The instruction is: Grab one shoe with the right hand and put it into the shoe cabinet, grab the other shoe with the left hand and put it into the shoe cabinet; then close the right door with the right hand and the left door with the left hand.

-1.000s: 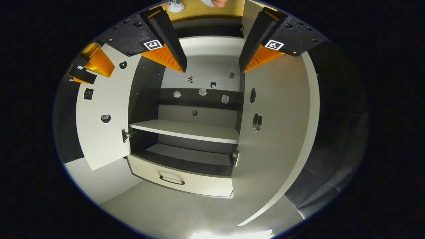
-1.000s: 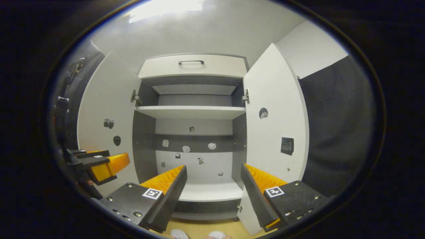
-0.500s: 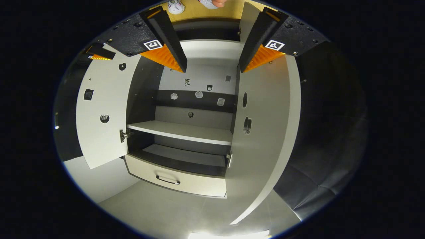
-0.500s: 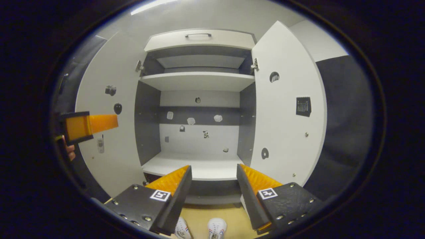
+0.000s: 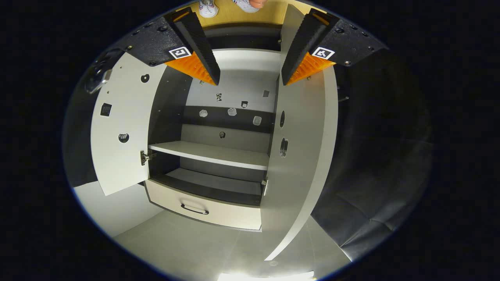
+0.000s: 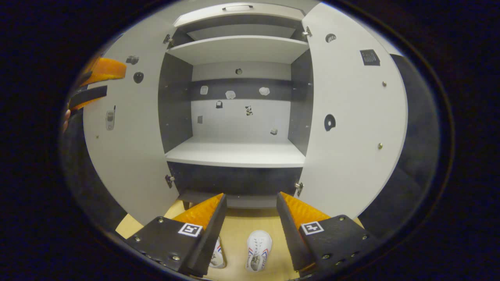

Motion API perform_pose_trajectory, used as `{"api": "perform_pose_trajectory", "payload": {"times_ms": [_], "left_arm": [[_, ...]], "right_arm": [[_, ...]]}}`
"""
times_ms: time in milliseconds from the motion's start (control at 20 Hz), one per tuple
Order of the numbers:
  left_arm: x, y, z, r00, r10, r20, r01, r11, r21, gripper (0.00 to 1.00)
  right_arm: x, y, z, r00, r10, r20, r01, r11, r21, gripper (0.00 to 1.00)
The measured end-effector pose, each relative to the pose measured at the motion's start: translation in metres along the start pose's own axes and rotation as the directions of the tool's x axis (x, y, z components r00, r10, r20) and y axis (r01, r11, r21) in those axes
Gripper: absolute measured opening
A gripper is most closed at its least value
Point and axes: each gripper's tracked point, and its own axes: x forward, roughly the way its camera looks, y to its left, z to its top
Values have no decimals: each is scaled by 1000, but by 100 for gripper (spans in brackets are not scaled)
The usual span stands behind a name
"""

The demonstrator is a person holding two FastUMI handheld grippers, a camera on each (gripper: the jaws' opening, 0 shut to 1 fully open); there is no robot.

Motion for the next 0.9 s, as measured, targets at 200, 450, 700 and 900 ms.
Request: {"api": "perform_pose_trajectory", "payload": {"times_ms": [200,450,700,900], "left_arm": [[-6,1,-2,1000,4,-9,-4,1000,-8,96],[-11,2,-2,1000,-1,-13,1,1000,-5,96],[-12,4,-3,1000,-5,-22,6,1000,6,94],[-13,3,-3,1000,-15,-24,15,1000,9,94]], "right_arm": [[18,7,-58,992,24,-125,-24,1000,0,64],[38,7,-144,947,22,-319,-29,999,-17,64],[56,8,-221,870,30,-492,-45,999,-18,64],[68,7,-263,819,27,-573,-50,998,-24,64]]}}
